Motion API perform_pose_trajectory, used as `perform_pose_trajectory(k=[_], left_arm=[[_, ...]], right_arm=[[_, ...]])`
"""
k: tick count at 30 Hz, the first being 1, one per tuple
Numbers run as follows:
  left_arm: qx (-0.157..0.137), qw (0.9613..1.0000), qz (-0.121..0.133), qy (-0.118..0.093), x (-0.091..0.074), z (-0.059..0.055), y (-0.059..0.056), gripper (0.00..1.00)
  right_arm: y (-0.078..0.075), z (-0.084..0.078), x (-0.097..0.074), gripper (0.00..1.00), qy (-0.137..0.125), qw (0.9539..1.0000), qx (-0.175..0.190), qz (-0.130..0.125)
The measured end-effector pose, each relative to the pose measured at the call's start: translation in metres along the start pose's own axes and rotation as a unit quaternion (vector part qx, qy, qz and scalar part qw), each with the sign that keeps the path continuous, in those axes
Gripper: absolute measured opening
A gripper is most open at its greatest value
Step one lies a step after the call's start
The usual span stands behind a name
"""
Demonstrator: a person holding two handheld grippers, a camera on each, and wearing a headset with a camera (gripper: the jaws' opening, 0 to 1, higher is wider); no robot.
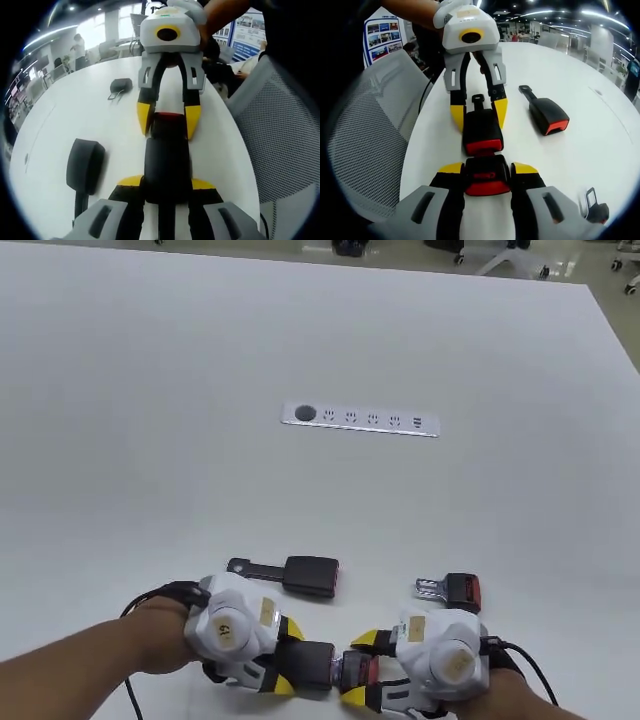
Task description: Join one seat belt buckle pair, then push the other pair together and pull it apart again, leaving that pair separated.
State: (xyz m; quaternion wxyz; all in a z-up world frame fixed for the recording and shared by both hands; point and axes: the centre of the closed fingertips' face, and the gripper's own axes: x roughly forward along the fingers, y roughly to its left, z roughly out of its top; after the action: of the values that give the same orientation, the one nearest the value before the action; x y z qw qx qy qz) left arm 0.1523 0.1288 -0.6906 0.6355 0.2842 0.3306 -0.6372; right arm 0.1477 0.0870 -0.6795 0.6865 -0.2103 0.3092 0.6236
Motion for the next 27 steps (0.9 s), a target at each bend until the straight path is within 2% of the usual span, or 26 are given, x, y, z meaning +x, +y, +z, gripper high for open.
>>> perform_pose_trajectory(k=[2, 6, 11, 12, 14, 15, 16, 17, 18, 21, 24, 27], left_arm=[[0.008, 1.0000, 0.002, 0.005, 0.000, 0.000, -0.001, 0.34], [0.006, 0.9999, 0.005, 0.009, 0.001, -0.001, -0.001, 0.34], [0.009, 0.9998, 0.006, 0.015, 0.001, -0.001, -0.001, 0.35], [0.012, 0.9998, 0.007, 0.017, 0.001, 0.000, -0.001, 0.35], [0.017, 0.9996, 0.011, 0.020, 0.002, 0.000, 0.000, 0.36], [0.022, 0.9993, 0.020, 0.022, 0.001, 0.001, 0.003, 0.39], [0.044, 0.9980, 0.040, 0.021, 0.000, 0.003, 0.010, 0.42], [0.047, 0.9975, 0.046, 0.025, -0.001, 0.002, 0.012, 0.48], [0.041, 0.9975, 0.048, 0.032, -0.002, 0.001, 0.011, 0.51], [0.042, 0.9975, 0.042, 0.040, -0.004, 0.000, 0.006, 0.55], [0.041, 0.9974, 0.041, 0.044, -0.006, -0.003, 0.002, 0.60], [0.033, 0.9972, 0.051, 0.043, -0.010, -0.002, 0.003, 0.63]], right_arm=[[-0.002, -0.001, 0.002, 0.34, 0.001, 1.0000, 0.004, -0.002], [-0.001, -0.005, 0.004, 0.34, 0.007, 1.0000, 0.003, -0.003], [0.000, -0.009, 0.005, 0.35, 0.007, 0.9999, -0.013, -0.004], [0.001, -0.011, 0.005, 0.35, 0.015, 0.9996, -0.024, -0.005], [-0.001, -0.017, 0.007, 0.36, 0.033, 0.9991, -0.023, -0.016], [0.001, -0.016, 0.007, 0.37, 0.029, 0.9990, -0.032, -0.014], [0.001, -0.016, 0.006, 0.38, 0.029, 0.9993, -0.019, -0.015], [0.002, -0.017, 0.005, 0.41, 0.027, 0.9994, -0.006, -0.018], [0.001, -0.016, 0.004, 0.45, 0.022, 0.9995, 0.010, -0.022], [-0.005, -0.014, 0.000, 0.62, 0.009, 0.9992, 0.017, -0.035], [-0.007, -0.013, -0.006, 0.61, 0.000, 0.9989, 0.020, -0.042], [-0.007, -0.011, -0.012, 0.64, -0.006, 0.9985, 0.026, -0.048]])
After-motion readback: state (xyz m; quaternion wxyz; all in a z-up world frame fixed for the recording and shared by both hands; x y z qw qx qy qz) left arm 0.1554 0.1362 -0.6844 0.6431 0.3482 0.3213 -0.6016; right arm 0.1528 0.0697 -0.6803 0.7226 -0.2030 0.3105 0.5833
